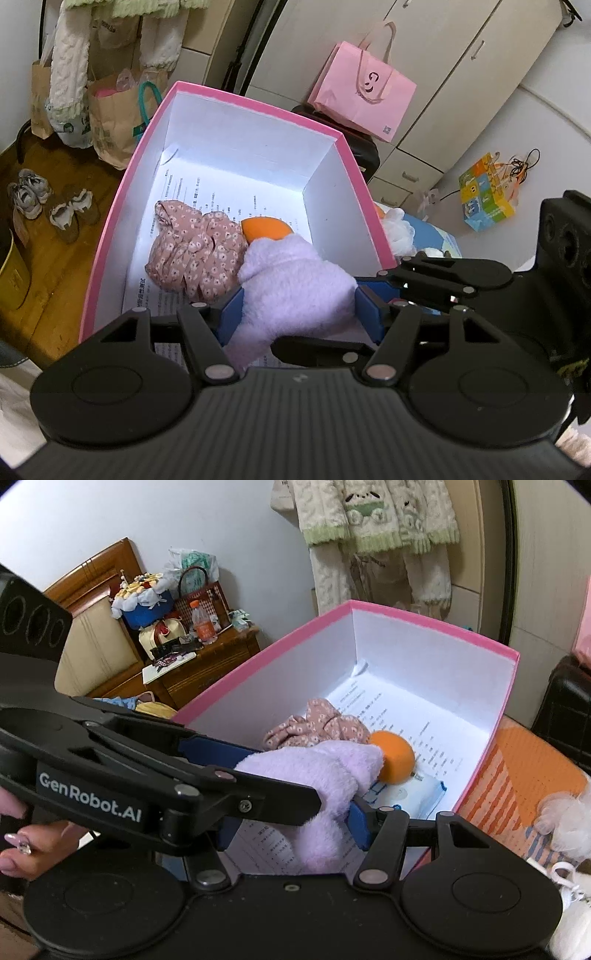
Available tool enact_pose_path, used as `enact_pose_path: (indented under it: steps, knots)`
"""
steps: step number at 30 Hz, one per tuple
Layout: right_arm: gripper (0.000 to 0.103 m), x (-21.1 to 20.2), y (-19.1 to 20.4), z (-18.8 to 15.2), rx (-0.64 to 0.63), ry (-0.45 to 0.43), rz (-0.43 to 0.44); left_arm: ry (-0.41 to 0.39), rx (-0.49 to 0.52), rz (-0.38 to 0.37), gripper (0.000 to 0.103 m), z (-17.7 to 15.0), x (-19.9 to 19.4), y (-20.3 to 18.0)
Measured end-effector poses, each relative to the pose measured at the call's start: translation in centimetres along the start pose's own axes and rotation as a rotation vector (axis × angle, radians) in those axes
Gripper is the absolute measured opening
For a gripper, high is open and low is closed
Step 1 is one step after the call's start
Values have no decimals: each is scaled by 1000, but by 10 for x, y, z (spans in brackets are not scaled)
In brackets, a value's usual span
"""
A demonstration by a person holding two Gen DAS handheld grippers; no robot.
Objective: Organize soft objects
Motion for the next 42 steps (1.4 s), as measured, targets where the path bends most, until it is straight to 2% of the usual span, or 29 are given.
enact_pose_path:
  steps: [8,11,13,23,29,33,38,42]
  knots:
    - [68,0,5,0,-49,7,-34,-11,44,35,67,-3,-3,-5]
    - [68,-3,10,-3,-91,2,-81,-47,95,75,67,-7,-8,-11]
    - [68,-7,11,-4,-92,-5,-82,-60,112,82,67,-9,-14,-15]
    - [69,-55,17,-14,-110,-90,-140,-99,128,79,67,-16,-59,-31]
    - [69,-96,25,-27,-125,-139,-167,-99,163,46,68,-33,-88,-52]
    - [69,-126,29,-40,-128,-170,-207,-92,210,-26,68,-51,-108,-76]
    - [69,-162,32,-65,-114,-198,-186,-98,312,-67,70,-71,-126,-107]
    - [69,-187,27,-92,-80,-220,-198,-74,345,-81,70,-80,-124,-121]
Point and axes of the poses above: each gripper's, at about its wrist camera, not at the fingertips, and x roughly the way its jaws point, y to its left, z to its top, the point moved 3 cm from there along x, roughly the way its jaws point, and after that the axes turned 3 degrees about -x, right-handed, at the moved point
